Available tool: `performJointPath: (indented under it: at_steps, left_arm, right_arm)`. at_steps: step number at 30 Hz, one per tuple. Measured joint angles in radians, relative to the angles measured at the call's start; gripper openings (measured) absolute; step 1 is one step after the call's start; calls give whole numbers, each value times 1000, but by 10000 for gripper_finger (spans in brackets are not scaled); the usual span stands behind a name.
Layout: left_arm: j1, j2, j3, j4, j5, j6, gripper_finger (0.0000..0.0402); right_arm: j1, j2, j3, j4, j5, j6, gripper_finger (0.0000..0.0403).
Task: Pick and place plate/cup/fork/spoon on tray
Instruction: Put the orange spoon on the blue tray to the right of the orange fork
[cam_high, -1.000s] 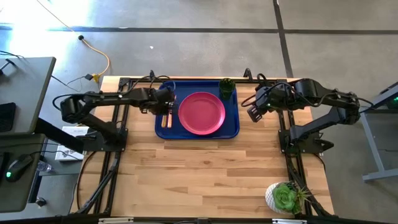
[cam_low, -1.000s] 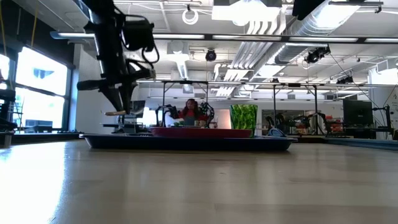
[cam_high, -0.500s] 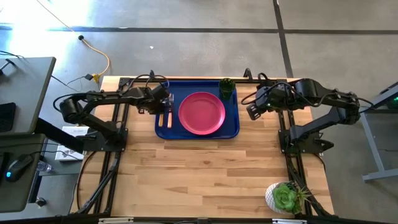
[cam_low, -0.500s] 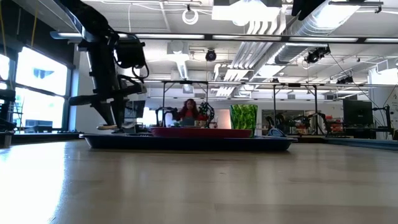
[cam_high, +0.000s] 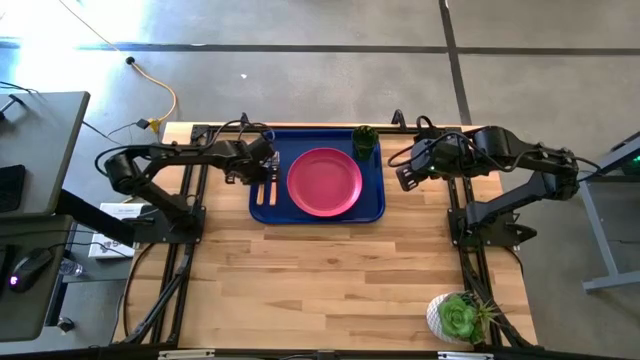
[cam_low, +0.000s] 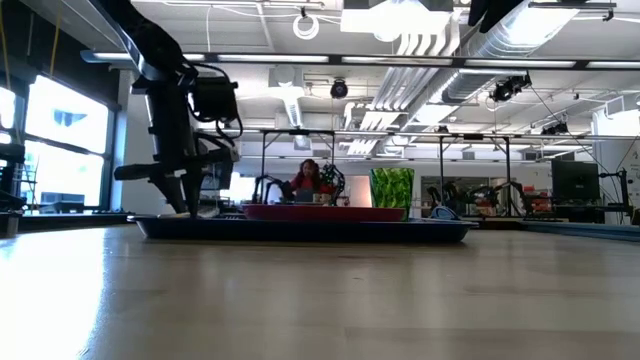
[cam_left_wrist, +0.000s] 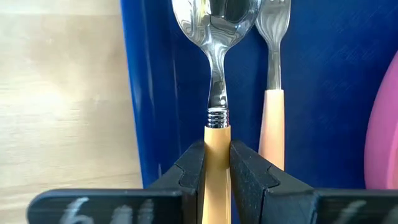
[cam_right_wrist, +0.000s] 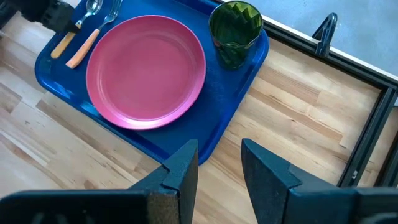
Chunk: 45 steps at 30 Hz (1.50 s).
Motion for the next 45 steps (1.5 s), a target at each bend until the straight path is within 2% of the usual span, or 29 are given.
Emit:
performJointPath:
  at_steps: [19,45]
  left_arm:
    - [8,64,0,51,23,0,46]
    - [8,66,0,62,40,18,108]
  right_arm:
    - [0,0,0,0,1,7,114]
    - [0,0,0,0,-4,4,114]
